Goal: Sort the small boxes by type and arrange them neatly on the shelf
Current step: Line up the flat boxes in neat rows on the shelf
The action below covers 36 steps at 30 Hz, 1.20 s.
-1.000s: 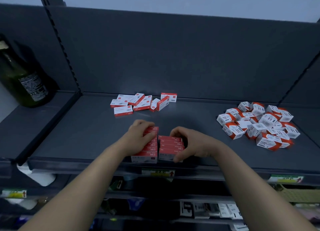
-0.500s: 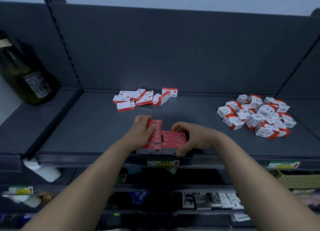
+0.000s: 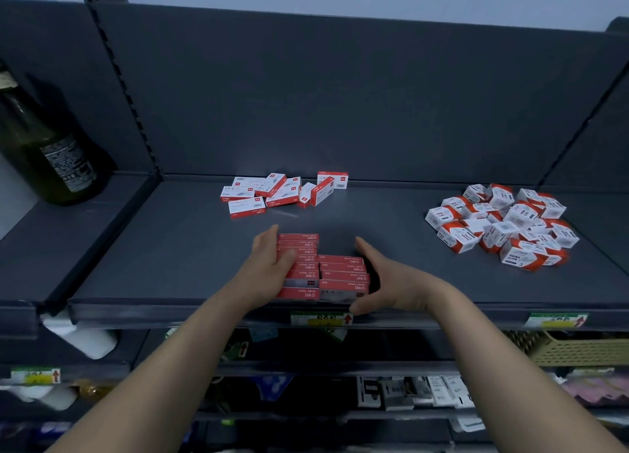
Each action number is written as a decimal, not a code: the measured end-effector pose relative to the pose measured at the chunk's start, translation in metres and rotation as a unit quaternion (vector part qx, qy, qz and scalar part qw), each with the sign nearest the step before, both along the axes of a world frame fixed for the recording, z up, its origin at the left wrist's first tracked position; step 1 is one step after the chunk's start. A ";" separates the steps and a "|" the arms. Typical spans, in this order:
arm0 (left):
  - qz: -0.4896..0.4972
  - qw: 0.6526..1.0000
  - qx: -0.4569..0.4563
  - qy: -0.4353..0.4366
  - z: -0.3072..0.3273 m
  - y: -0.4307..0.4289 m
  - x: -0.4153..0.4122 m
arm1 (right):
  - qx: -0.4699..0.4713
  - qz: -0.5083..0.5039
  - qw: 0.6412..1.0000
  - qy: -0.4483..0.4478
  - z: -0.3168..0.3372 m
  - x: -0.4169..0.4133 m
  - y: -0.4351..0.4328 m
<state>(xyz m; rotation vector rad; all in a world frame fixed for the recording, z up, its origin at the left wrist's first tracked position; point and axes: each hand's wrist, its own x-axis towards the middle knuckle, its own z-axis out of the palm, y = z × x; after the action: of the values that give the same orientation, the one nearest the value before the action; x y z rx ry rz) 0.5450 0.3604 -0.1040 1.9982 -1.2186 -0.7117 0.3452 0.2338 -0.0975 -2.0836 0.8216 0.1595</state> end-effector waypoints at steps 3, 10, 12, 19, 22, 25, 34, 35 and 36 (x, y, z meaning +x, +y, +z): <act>-0.007 1.000 -0.012 -0.002 -0.004 -0.001 -0.009 | -0.021 0.002 1.000 0.002 -0.010 0.009 0.008; -0.059 0.996 0.002 0.059 0.008 0.013 0.012 | -0.012 0.011 0.999 -0.031 0.000 0.006 0.001; -0.110 0.993 0.033 0.017 0.010 0.016 0.014 | -0.021 0.008 0.999 -0.044 0.003 0.007 0.000; -0.126 0.989 0.063 -0.042 0.015 0.008 0.015 | -0.039 -0.007 0.998 -0.057 0.005 0.014 -0.001; -0.133 0.987 0.073 -0.045 0.014 0.008 0.011 | -0.046 -0.009 0.998 -0.049 0.003 0.017 0.003; -0.132 0.987 0.079 -0.035 0.009 0.007 0.005 | -0.064 -0.007 0.997 -0.039 -0.002 0.019 0.009; -0.113 0.992 0.063 0.006 0.012 0.007 0.010 | -0.033 -0.012 0.999 -0.038 0.005 0.018 0.007; -0.107 0.993 0.055 0.013 0.017 0.005 0.013 | -0.026 -0.018 0.998 -0.045 0.009 0.018 0.003; -0.099 0.994 0.043 0.012 0.023 0.004 0.016 | -0.026 -0.031 0.998 -0.055 0.012 0.018 -0.003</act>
<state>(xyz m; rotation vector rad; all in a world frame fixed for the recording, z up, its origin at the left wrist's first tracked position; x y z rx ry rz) 0.5614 0.3641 -0.0811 1.9490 -1.4070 -0.8963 0.3632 0.2311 -0.0853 -2.0932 0.8302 -0.0094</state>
